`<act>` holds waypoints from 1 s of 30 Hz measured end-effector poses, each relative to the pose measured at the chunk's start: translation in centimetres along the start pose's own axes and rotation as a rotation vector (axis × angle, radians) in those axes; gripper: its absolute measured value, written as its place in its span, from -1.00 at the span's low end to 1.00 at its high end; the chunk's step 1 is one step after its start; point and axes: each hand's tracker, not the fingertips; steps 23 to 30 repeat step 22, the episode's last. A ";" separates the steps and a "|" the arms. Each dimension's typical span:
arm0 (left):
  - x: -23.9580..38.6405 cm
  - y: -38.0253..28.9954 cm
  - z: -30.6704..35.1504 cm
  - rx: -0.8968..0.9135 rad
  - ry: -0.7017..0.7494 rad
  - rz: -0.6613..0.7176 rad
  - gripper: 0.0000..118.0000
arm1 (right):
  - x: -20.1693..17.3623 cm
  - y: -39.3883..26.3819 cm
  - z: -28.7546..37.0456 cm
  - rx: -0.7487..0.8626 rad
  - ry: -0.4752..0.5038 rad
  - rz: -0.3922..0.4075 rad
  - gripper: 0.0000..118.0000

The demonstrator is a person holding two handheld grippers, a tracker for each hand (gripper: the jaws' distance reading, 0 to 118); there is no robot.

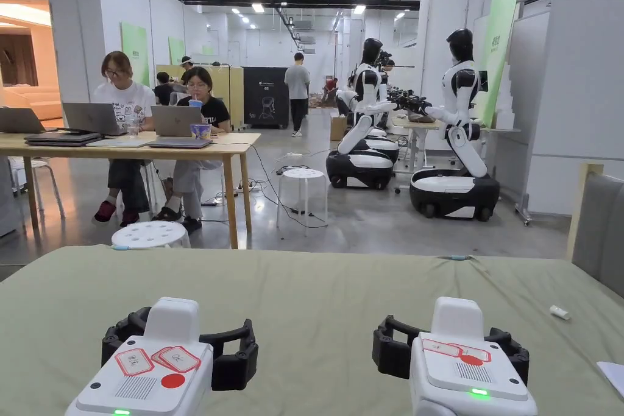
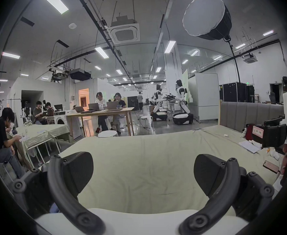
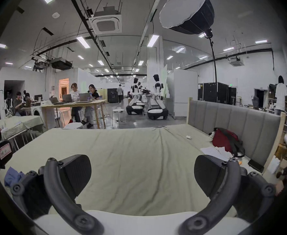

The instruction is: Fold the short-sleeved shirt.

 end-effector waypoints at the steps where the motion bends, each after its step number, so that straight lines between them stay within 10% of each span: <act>1: 0.0 0.0 0.0 0.001 0.001 -0.002 1.00 | 0.1 0.0 0.0 0.005 0.010 -0.005 1.00; 30: -0.2 -0.1 0.2 0.006 0.010 0.003 1.00 | 0.8 0.1 -0.1 -0.021 0.069 -0.024 1.00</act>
